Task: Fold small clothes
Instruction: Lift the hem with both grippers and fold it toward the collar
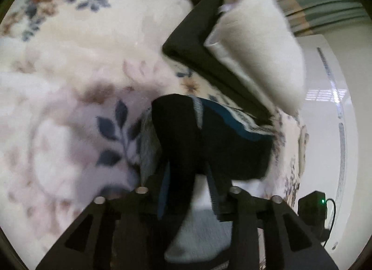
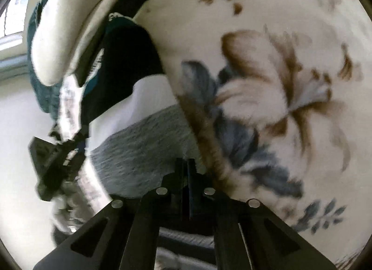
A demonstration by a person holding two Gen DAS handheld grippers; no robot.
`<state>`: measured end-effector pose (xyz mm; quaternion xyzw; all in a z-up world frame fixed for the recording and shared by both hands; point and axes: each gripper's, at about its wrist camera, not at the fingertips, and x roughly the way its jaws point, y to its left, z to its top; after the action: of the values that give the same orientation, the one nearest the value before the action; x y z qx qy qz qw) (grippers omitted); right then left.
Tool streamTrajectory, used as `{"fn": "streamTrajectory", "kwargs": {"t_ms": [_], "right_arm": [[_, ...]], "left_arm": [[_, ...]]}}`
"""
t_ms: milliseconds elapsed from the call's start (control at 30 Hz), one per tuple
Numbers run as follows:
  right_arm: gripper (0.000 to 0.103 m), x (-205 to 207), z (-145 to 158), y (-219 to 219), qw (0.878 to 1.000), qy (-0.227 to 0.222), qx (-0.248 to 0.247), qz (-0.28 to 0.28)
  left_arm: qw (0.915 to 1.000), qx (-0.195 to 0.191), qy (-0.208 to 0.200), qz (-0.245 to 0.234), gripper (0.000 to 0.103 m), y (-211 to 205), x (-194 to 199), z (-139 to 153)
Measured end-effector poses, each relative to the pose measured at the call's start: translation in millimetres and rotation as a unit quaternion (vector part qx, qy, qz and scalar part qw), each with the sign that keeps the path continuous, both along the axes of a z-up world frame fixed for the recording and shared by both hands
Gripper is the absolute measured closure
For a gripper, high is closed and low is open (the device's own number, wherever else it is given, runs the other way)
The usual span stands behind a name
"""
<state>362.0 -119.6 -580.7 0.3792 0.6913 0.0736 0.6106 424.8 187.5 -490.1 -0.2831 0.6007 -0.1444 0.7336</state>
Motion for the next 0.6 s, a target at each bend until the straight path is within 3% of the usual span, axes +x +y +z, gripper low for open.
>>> {"fn": "streamTrajectory", "kwargs": {"t_ms": [33, 67, 100, 233, 300, 467, 600], "right_arm": [[0.081, -4, 5, -2, 1.000, 0.001, 0.009, 0.003], [0.057, -13, 13, -4, 1.000, 0.000, 0.015, 0.011], [0.044, -19, 20, -9, 1.000, -0.002, 0.022, 0.011], [0.042, -71, 42, -18, 0.999, 0.010, 0.051, 0.015], [0.042, -107, 44, -19, 0.997, 0.031, 0.062, 0.018], [0.042, -205, 29, -11, 0.993, 0.085, 0.067, 0.054], [0.042, -272, 0, 2, 0.988, 0.124, 0.059, 0.074]], "left_arm": [[1.0000, -0.003, -0.005, 0.002, 0.045, 5, -11, 11], [0.9998, -0.013, -0.013, 0.005, 0.043, 11, -26, 24], [0.9996, -0.021, -0.017, 0.005, 0.043, 13, -37, 31], [0.9998, -0.014, -0.008, -0.013, 0.043, 25, -116, 59], [0.9997, 0.000, 0.015, -0.018, 0.043, 26, -156, 59], [0.9925, 0.023, 0.120, -0.007, 0.043, 37, -270, 12], [0.9861, 0.027, 0.163, -0.023, 0.043, 28, -323, -25]]}}
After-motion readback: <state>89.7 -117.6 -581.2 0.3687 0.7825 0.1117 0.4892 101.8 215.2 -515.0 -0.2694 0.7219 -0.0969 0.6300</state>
